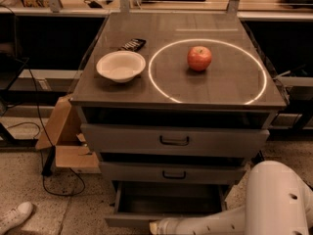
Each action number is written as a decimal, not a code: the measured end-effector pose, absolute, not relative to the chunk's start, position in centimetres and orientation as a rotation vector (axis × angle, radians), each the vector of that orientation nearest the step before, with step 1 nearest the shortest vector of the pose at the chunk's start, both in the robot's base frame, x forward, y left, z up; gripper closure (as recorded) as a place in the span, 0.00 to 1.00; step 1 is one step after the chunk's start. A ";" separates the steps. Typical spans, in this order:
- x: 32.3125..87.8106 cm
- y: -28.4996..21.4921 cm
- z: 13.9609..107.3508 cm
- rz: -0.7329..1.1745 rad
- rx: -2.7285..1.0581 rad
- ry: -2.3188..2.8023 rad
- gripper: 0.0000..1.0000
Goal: Close bottom drawer
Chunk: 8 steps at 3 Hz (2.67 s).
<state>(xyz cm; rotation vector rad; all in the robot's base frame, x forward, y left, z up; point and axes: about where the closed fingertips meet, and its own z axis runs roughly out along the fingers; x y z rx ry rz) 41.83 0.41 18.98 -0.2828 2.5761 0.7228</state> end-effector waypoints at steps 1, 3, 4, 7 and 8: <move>42.5 0.5 19.1 0.717 -0.275 2.565 1.00; 45.3 0.8 18.1 0.667 -0.204 2.539 1.00; 46.5 1.3 18.4 0.663 -0.206 2.531 1.00; 50.9 2.2 20.3 0.656 -0.209 2.455 1.00; 51.3 2.2 18.0 0.633 -0.171 2.493 1.00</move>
Offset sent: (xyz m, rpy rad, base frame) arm 0.0026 -0.0011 -0.0242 -0.0239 0.0224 -0.0463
